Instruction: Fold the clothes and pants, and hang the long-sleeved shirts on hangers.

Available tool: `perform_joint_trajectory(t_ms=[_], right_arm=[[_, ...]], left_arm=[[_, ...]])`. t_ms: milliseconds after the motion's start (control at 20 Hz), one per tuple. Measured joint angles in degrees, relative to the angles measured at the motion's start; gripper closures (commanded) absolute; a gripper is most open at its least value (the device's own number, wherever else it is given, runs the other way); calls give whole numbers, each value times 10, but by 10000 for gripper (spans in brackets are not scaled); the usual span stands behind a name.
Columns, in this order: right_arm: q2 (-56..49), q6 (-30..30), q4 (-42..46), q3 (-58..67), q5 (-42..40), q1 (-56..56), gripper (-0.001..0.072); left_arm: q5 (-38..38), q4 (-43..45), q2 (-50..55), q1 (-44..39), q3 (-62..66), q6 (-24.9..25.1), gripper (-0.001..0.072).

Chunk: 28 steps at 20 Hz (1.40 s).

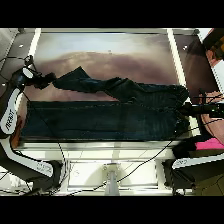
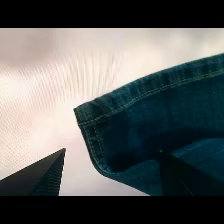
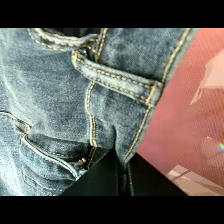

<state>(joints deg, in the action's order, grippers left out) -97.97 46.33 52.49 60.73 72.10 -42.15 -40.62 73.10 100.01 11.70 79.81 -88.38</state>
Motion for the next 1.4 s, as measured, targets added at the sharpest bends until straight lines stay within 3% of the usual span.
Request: perform_joint_trajectory(t_ms=[400,500,600,650,750,800,1100,1400], right_arm=[[0,0,0,0,-1,0,678],[0,0,0,0,-1,0,677],[0,0,0,0,-1,0,678],[0,0,0,0,-1,0,677],[0,0,0,0,0,0,677],[0,0,0,0,0,0,677],[0,0,0,0,2,0,678],[0,0,0,0,2,0,677]], left_arm=[[39,-77,44,3,2,-2,82],[44,-97,55,3,1,-2,272],[49,-116,62,3,1,-3,299],[53,-122,64,3,1,-4,366],[63,-131,68,2,0,-4,611],[65,-136,69,2,0,-5,661],[68,-151,45,1,3,0,662],[60,-160,-68,5,15,46,663]])
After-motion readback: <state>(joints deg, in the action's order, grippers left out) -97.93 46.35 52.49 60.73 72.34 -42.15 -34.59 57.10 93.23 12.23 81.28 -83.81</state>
